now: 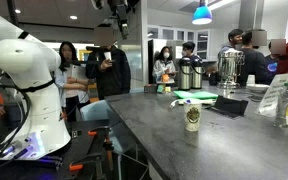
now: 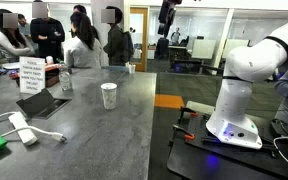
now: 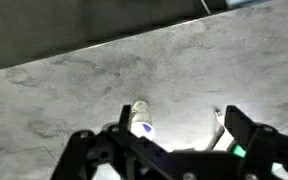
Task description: Put the blue marker on the table
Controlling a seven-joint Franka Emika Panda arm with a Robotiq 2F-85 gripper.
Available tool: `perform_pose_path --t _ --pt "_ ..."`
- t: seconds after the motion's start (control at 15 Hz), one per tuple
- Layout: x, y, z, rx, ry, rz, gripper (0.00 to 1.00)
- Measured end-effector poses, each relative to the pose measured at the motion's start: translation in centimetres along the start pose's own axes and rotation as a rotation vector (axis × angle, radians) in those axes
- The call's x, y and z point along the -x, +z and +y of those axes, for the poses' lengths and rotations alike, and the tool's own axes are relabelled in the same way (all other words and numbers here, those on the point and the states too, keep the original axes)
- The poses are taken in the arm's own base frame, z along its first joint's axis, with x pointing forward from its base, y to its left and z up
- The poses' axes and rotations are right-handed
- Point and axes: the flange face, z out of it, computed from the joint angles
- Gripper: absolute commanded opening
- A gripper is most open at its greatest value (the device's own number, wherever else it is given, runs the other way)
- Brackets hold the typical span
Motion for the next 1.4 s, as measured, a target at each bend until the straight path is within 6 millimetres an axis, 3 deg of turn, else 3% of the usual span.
perform_pose_path --t 1.0,1.2,1.4 --pt "-0.2 0.2 0.1 0.001 0.004 0.0 1.0" --pt "-1.9 1.9 1.0 0.005 0.019 -0.006 1.0" --pt "-5.0 5.0 1.9 0.002 0.042 0.0 1.0"
